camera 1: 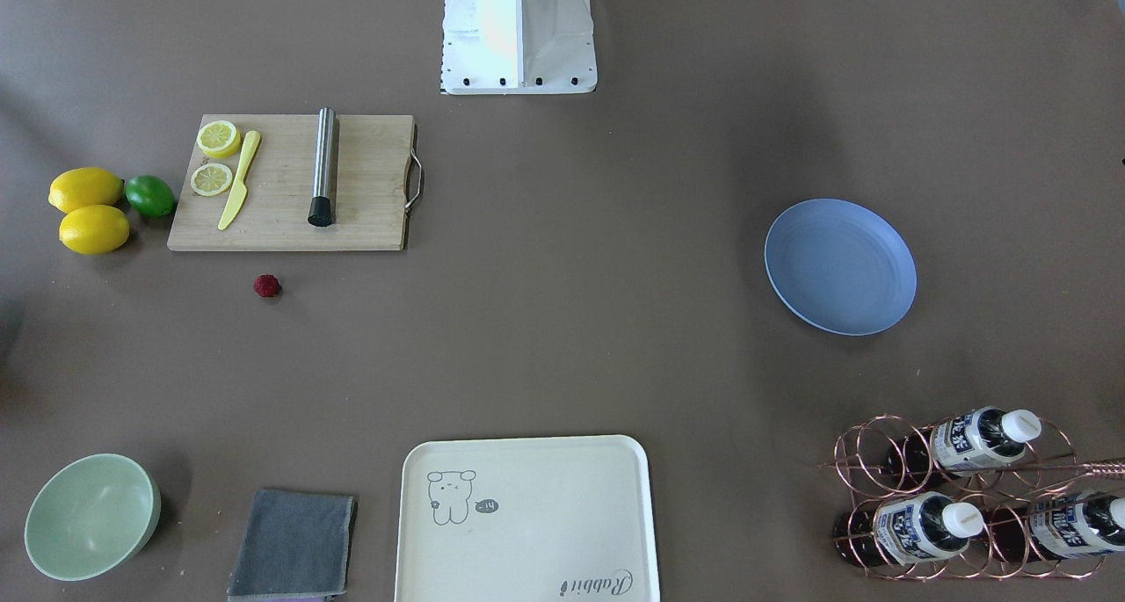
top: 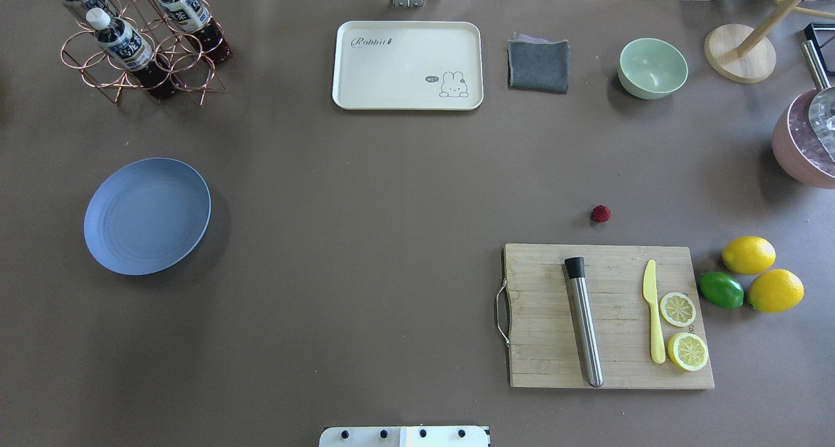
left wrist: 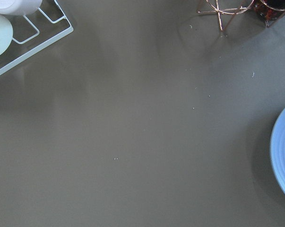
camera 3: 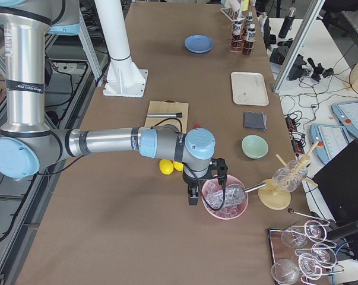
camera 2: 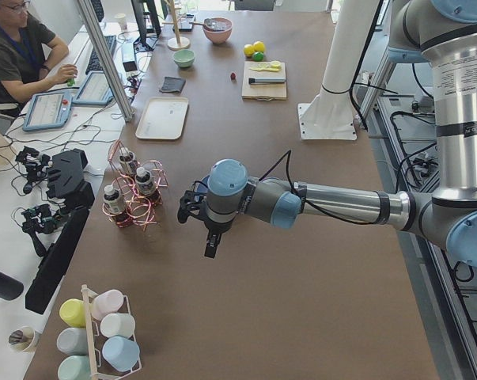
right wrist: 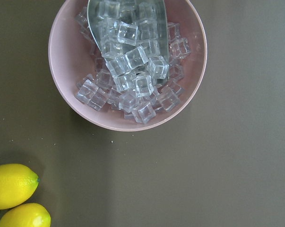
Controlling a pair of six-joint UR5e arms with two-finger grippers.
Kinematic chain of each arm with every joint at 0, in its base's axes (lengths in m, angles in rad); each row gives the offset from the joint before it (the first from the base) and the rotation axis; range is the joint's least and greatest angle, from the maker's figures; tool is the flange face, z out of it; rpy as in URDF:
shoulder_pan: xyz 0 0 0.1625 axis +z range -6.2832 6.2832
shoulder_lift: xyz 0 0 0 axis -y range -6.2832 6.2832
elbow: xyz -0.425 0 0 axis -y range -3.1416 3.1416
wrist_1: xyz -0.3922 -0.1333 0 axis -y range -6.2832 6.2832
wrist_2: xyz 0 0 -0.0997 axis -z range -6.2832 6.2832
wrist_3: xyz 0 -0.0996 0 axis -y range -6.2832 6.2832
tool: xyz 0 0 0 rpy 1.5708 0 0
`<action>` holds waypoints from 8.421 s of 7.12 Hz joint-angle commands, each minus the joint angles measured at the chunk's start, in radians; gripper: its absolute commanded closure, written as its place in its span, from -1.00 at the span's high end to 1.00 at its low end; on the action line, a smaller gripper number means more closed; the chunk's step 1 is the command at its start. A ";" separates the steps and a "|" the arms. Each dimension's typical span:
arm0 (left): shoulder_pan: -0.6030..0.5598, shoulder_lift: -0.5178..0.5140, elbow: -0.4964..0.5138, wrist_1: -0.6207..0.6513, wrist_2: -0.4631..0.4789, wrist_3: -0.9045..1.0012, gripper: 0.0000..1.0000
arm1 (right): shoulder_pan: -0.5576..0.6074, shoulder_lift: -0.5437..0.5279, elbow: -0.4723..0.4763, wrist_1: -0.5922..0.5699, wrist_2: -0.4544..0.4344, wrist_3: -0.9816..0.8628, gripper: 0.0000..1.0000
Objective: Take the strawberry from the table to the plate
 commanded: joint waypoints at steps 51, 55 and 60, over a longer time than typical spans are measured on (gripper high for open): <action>0.898 -0.639 0.144 -0.215 0.373 -1.244 0.94 | -0.488 0.273 0.103 0.138 0.056 0.751 0.96; 0.772 -0.529 0.090 -0.097 0.297 -0.975 0.93 | -0.724 0.327 0.018 0.252 -0.107 0.898 0.94; 0.736 -0.491 0.084 -0.101 0.286 -0.954 0.94 | -0.844 0.329 -0.145 0.538 -0.216 1.033 0.67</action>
